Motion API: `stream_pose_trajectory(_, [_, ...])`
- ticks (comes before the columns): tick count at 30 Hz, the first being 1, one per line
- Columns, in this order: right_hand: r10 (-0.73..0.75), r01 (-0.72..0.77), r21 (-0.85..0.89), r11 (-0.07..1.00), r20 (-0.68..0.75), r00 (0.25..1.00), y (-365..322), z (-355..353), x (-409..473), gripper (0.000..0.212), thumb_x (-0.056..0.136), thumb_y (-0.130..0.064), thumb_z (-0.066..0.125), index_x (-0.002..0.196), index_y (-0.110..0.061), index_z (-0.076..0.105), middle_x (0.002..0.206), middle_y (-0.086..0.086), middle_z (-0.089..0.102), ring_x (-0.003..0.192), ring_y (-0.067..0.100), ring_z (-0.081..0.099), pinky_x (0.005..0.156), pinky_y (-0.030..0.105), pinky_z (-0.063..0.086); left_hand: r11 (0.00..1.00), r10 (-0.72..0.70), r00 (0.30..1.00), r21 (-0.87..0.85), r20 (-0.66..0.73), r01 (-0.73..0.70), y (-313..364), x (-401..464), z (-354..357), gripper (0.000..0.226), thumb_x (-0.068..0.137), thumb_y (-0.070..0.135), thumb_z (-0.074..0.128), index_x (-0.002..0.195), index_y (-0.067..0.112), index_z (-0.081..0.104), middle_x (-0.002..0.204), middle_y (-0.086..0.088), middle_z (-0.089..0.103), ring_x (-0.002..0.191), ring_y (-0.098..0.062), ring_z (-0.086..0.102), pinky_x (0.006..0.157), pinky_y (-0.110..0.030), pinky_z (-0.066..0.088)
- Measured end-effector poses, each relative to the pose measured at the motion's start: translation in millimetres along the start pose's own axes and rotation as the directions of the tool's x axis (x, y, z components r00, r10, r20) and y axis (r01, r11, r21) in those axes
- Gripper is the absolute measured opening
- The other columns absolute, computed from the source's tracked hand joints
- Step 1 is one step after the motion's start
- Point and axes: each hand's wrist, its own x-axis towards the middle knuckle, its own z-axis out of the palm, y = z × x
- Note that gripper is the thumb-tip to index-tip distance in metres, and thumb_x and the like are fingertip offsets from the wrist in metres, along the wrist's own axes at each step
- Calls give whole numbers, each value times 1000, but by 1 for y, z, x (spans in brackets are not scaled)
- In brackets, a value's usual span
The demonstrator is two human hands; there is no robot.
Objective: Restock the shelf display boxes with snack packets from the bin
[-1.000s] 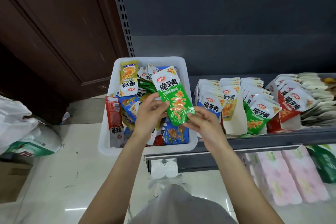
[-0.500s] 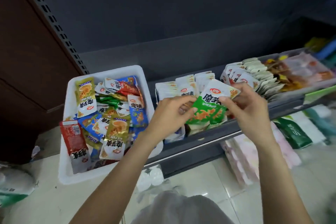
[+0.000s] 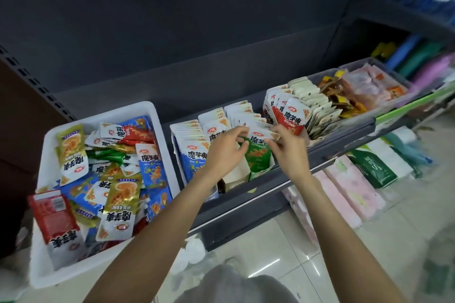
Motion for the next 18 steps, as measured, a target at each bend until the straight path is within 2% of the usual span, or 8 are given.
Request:
stream_pose_trajectory(2, [-32, 35, -83, 996, 37, 999, 3, 11, 4, 25, 81, -8, 71, 105, -11, 65, 85, 7, 67, 68, 24, 62, 57, 24, 36, 999, -29, 1000, 32, -8, 29, -3, 0, -1, 34, 89, 12, 57, 123, 18, 57, 114, 5, 66, 95, -7, 62, 85, -29, 51])
stream_pose_trajectory(5, [-110, 109, -362, 926, 18, 994, 9, 24, 7, 25, 73, -11, 78, 95, -11, 66, 94, 10, 58, 82, 29, 58, 53, 25, 37, 996, -42, 998, 79, -42, 45, -5, 0, -1, 40, 88, 12, 55, 128, 21, 53, 119, 7, 63, 94, -7, 62, 80, -25, 50])
stream_pose_trajectory(8, [-85, 74, -421, 904, -7, 996, 9, 30, 8, 34, 71, -13, 80, 100, -11, 64, 95, 11, 52, 85, 29, 54, 52, 27, 44, 992, -43, 997, 118, -61, 50, -6, -3, -3, 38, 89, 16, 53, 127, 22, 53, 119, 5, 63, 95, -9, 61, 79, -31, 53])
stream_pose_trajectory(10, [-11, -7, -382, 924, -45, 999, 5, 28, 9, 44, 74, -16, 78, 113, -11, 59, 103, 13, 51, 94, 29, 54, 62, 34, 51, 992, -27, 994, 116, -107, 39, -7, -8, -7, 35, 89, 20, 53, 124, 23, 55, 114, 6, 64, 93, -10, 61, 76, -35, 54])
stream_pose_trajectory(11, [6, -36, -344, 938, -86, 996, 2, 25, 8, 46, 75, -17, 78, 116, -10, 57, 106, 14, 51, 98, 29, 54, 67, 35, 51, 995, -12, 988, 100, -153, 28, -7, -13, -12, 32, 89, 22, 53, 121, 23, 57, 109, 8, 65, 91, -8, 61, 74, -35, 54])
stream_pose_trajectory(14, [-75, 38, -204, 978, -178, 981, -18, 18, 0, 33, 83, -22, 71, 110, -8, 59, 101, 11, 55, 94, 24, 52, 72, 30, 44, 995, 87, 922, 86, -378, -58, -11, -37, -32, 21, 88, 24, 54, 105, 20, 65, 85, 10, 66, 75, -5, 59, 62, -29, 51])
stream_pose_trajectory(16, [-159, 154, -42, 987, -140, 977, -39, 17, -9, 23, 87, -25, 64, 103, -9, 62, 88, 3, 58, 81, 17, 53, 68, 26, 43, 989, 143, 839, 108, -525, -101, -21, -59, -50, 19, 89, 25, 52, 93, 14, 67, 75, 6, 65, 67, -10, 58, 57, -29, 48])
stream_pose_trajectory(18, [-208, 206, 149, 967, 2, 978, -66, 22, -16, 18, 91, -26, 60, 100, -11, 63, 83, -5, 61, 72, 10, 56, 63, 24, 47, 985, 156, 782, 149, -603, -82, -39, -84, -70, 22, 91, 25, 51, 89, 10, 67, 71, 1, 63, 62, -13, 56, 54, -31, 46])
